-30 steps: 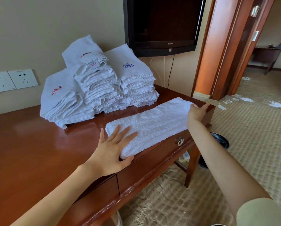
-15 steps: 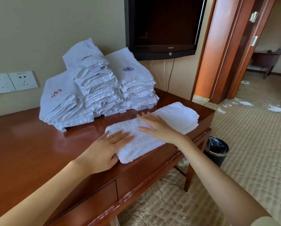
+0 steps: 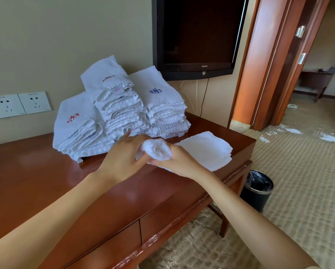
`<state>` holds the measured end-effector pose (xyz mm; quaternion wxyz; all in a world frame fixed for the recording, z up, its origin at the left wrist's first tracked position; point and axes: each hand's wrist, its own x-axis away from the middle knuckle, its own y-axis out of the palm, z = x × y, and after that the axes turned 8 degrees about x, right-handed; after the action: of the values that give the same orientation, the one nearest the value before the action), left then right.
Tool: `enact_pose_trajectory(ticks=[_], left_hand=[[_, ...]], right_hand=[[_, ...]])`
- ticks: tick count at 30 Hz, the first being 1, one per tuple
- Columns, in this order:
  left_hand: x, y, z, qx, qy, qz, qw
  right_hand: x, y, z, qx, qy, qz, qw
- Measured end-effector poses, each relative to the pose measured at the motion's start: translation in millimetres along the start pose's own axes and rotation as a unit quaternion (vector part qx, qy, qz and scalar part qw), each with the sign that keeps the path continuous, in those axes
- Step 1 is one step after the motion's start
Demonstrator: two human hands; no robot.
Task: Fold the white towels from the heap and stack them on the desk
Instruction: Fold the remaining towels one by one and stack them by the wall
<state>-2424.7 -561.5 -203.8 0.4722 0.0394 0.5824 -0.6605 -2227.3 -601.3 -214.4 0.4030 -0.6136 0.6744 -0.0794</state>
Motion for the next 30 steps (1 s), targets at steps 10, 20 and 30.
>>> enact_pose_trajectory(ticks=[10, 20, 30], left_hand=[[14, -39, -10, 0.379, -0.219, 0.111, 0.892], [94, -73, -12, 0.542, -0.244, 0.035, 0.804], [187, -123, -26, 0.472, -0.425, -0.053, 0.771]], right_hand=[[-37, -30, -79, -0.29, 0.1, -0.144, 0.941], [-71, -9, -164, -0.488, 0.079, -0.099, 0.864], [-117, 84, -165, -0.466, 0.16, -0.126, 0.861]])
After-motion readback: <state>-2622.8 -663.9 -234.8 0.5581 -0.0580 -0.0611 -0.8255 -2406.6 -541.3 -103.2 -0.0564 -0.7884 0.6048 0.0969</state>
